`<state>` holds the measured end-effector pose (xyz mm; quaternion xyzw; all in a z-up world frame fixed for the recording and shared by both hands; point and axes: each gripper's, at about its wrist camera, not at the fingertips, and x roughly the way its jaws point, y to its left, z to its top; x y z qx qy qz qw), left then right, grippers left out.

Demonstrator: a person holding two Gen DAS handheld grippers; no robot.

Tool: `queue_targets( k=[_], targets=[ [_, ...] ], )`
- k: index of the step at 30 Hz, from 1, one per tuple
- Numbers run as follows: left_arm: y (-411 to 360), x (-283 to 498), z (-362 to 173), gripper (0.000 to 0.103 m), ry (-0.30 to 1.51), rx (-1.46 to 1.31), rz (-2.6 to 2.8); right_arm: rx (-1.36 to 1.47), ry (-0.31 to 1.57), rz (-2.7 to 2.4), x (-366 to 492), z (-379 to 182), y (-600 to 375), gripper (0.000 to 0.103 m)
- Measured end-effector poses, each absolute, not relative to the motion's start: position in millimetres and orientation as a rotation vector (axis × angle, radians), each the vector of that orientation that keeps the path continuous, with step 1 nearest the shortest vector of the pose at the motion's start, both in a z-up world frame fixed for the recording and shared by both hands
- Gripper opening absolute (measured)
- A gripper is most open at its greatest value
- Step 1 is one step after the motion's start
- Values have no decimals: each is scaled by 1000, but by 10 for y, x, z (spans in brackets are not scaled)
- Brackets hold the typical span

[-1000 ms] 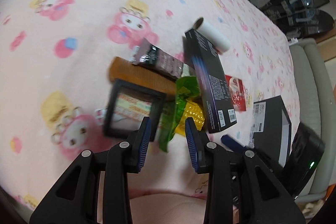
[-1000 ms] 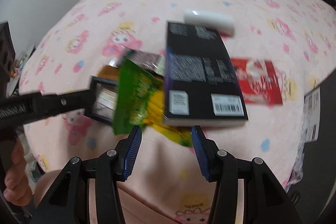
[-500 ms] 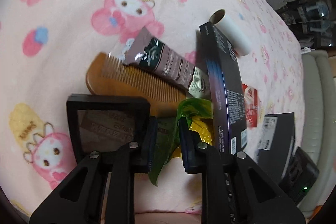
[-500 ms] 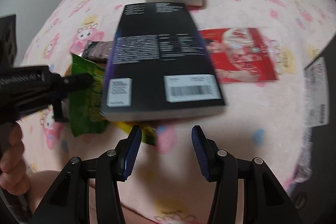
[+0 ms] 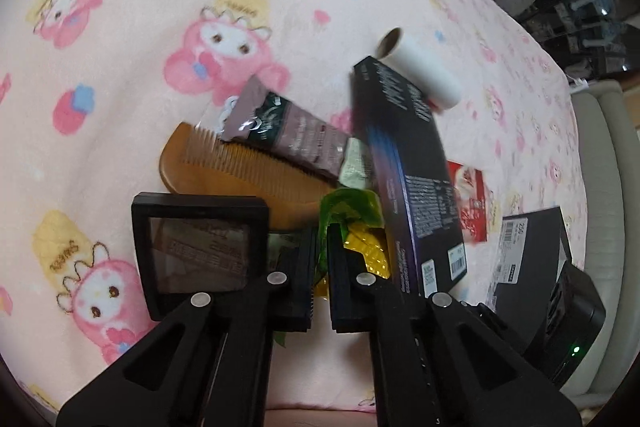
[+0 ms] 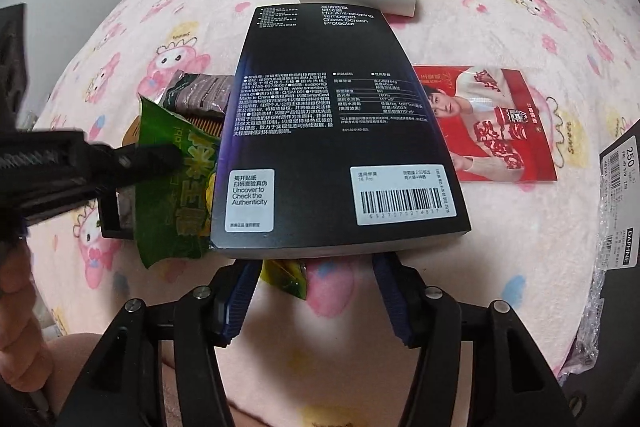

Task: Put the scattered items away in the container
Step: 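Grasp the green corn-shaped snack bag with the left gripper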

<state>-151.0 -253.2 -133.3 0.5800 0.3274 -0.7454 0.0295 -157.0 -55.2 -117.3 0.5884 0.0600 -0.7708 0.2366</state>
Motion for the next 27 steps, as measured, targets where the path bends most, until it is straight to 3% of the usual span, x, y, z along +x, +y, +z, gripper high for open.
queue_targets(
  k=[7,9,10,14,16,19,27],
  targets=[
    [-2543,-1525,-1354,4,1012,1816,-2283,1598,198,-2088,-1547,-1155,-648,57],
    [-2546,-1530,-1361,10,1013,1824,-2279,1602,198,-2077,-1566,-1197,-695,62],
    [-2547,-1524,-1385,18,1028,1837,-2268,1605,198,-2071,-1575,-1218,-718,62],
    [-2512,-1570,-1413,18,1000,1860,-2268,1613,197,-2051,-1612,-1287,-805,67],
    [-2461,-1583,-1370,9,956,1856,-2305,1607,188,-2047,-1625,-1265,-814,64],
    [-2360,-1598,-1294,9,884,1858,-2372,1580,140,-2033,-1621,-1180,-774,48],
    [-2000,-1598,-1121,8,702,1907,-2480,1572,63,-2069,-1566,-920,-480,45]
  ],
)
